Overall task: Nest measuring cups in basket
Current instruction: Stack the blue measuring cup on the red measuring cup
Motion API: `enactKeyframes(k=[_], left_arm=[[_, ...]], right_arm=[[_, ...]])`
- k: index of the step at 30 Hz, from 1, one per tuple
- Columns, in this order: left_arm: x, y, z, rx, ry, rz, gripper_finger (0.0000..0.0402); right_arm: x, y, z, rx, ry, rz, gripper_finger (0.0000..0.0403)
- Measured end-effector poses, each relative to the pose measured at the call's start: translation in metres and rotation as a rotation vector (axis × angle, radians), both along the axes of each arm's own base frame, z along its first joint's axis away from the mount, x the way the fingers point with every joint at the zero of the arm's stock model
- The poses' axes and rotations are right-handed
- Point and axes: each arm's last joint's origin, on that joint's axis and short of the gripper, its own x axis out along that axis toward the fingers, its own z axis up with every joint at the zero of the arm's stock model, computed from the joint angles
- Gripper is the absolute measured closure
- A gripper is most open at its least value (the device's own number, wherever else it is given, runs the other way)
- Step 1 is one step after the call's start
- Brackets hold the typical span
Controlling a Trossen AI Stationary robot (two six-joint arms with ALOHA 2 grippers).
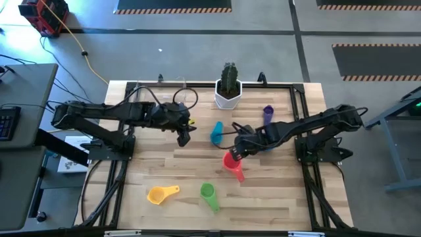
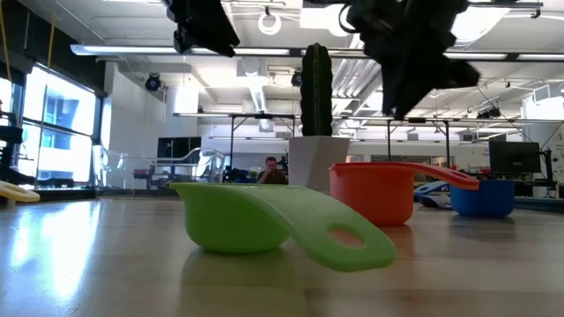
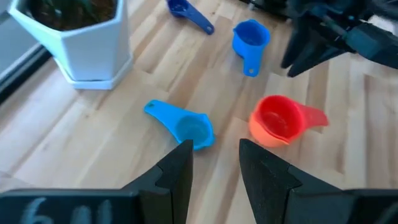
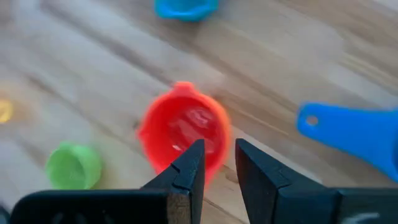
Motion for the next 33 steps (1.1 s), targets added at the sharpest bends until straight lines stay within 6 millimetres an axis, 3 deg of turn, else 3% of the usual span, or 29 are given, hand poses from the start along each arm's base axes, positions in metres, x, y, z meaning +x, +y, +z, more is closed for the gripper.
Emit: enactKeyframes(k=[10,17,25,33], left_arm=[[-0.001,0.021,0.0,0.088,0.027,0.001,0.028],[-0.002,0.028,0.0,0.145,0.048,-0.021,0.028],[-0.003,0.033,0.0,0.162,0.054,-0.017,0.028],[-0.003,0.036,0.001,0.144,0.04,0.011,0.028]], right_arm=[[-0.025,0.018,-0.005,0.02,0.144,-0.372,0.0322],[-0.05,0.022,-0.005,-0.14,0.267,-0.53,0.0322],[-0.068,0.02,-0.002,-0.255,0.36,-0.649,0.0322],[-0.078,0.011,0.0,-0.275,0.429,-0.659,0.0322]])
